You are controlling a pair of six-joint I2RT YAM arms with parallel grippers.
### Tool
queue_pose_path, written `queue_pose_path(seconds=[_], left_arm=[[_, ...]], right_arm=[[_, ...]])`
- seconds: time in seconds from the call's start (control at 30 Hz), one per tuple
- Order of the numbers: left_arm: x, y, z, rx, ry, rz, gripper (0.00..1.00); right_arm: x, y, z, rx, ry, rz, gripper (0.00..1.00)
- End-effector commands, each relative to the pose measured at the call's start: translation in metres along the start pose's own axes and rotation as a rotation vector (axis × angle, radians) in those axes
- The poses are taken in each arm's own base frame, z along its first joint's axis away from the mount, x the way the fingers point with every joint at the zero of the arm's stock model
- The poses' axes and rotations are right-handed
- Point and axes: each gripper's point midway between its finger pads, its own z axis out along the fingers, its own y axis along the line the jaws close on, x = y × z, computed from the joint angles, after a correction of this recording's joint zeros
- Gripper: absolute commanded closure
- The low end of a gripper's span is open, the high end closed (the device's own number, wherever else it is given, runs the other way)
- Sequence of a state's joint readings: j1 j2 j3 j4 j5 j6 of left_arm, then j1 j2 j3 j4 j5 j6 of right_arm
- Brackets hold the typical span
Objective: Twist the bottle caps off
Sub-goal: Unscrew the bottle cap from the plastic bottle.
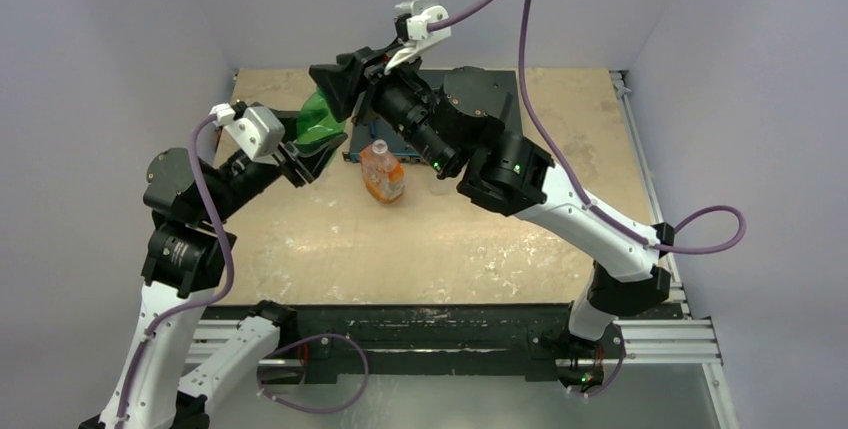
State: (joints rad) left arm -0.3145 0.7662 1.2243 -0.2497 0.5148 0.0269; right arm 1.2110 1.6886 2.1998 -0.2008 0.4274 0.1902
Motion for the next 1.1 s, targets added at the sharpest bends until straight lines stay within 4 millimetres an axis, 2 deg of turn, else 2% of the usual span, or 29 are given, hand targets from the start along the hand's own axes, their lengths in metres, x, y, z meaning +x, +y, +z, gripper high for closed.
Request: queue_pose_path(seconds=[0.0, 0.17, 0.27, 0.47, 0.67, 0.77, 0.8, 0.83, 1.07], left_arm=[[-0.008, 0.002, 0.001, -0.011, -0.034, 0.01, 1.0], [-0.009, 0.002, 0.001, -0.012, -0.036, 0.011, 1.0], [-0.01, 0.003, 0.001, -0.013, -0.038, 0.012, 1.0], [-0.011, 0.002, -0.001, -0.013, -0.042, 0.014, 1.0], [-0.012, 0.002, -0.002, -0.017, -0.045, 0.017, 1.0], [-0.013, 0.002, -0.002, -0.018, -0.051, 0.018, 1.0], [-0.014, 0.002, -0.002, -0.019, -0.052, 0.019, 1.0], [-0.015, 0.002, -0.002, -0.018, -0.055, 0.018, 1.0], [-0.026, -0.008, -0.002, 0.029, -0.085, -0.038, 1.0]], right_arm=[[-0.024, 0.007, -0.004, -0.023, -0.063, 0.048, 0.52], [-0.013, 0.008, 0.003, -0.014, -0.025, 0.047, 0.38], [-0.009, 0.007, 0.004, -0.008, -0.019, 0.054, 0.38], [-0.011, 0.008, 0.004, -0.02, -0.031, 0.076, 0.52], [-0.01, 0.009, 0.005, -0.038, -0.028, 0.097, 0.75], [-0.006, 0.01, 0.007, -0.044, -0.013, 0.096, 0.77], [-0.005, 0.01, 0.008, -0.043, -0.01, 0.098, 0.85], [-0.003, 0.01, 0.008, -0.042, -0.007, 0.102, 0.99], [-0.006, 0.008, 0.002, -0.058, -0.017, 0.097, 1.0]])
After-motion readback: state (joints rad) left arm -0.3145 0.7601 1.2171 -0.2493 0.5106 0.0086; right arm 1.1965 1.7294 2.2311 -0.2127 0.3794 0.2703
